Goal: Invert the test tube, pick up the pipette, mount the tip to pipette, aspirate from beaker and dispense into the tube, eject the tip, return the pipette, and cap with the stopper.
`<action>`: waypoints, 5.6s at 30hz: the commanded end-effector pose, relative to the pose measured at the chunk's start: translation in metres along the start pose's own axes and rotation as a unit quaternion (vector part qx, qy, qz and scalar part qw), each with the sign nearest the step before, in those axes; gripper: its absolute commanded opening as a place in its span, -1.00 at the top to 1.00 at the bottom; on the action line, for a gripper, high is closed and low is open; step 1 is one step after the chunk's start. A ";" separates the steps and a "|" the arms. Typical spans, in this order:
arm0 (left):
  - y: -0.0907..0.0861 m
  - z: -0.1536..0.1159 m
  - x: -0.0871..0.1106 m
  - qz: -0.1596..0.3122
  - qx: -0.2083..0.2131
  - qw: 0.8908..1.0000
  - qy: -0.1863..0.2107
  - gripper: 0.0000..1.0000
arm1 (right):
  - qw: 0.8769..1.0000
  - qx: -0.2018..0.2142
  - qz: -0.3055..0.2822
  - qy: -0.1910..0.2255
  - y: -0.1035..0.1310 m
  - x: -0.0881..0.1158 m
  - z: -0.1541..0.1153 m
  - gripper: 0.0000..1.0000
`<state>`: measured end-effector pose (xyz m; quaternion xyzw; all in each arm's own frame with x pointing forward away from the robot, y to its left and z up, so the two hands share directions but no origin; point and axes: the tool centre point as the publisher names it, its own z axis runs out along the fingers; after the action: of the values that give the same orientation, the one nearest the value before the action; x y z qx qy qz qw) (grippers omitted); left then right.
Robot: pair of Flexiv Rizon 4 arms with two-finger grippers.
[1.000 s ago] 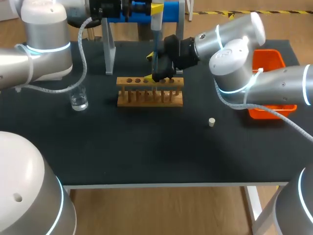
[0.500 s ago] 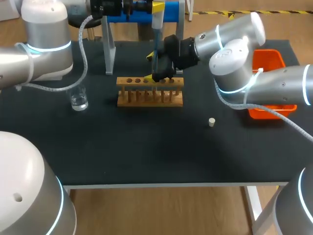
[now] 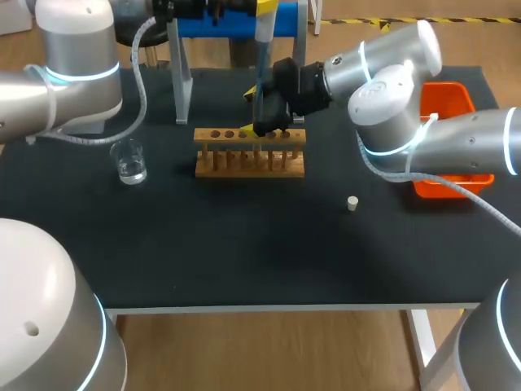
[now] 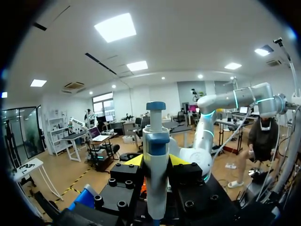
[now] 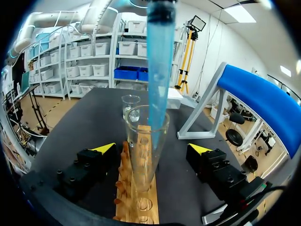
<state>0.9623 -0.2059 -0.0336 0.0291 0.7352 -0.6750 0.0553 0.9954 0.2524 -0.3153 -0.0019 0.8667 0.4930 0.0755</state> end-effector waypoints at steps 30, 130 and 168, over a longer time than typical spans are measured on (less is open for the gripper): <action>-0.048 -0.005 0.029 0.057 -0.031 0.998 -0.017 1.00 | 1.000 0.002 0.000 0.000 0.001 0.000 -0.001 -1.00; 0.049 -0.011 0.132 -0.020 0.022 0.999 -0.043 1.00 | 0.996 -0.088 -0.018 0.007 0.032 0.056 -0.157 -1.00; 0.049 -0.011 0.132 -0.020 0.022 0.999 -0.043 1.00 | 0.967 -0.249 0.010 0.046 0.112 0.134 -0.168 -1.00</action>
<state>0.8361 -0.1937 -0.0973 -0.0126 0.7183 -0.6919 0.0715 0.8331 0.1712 -0.1541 -0.0347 0.7194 0.6932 0.0263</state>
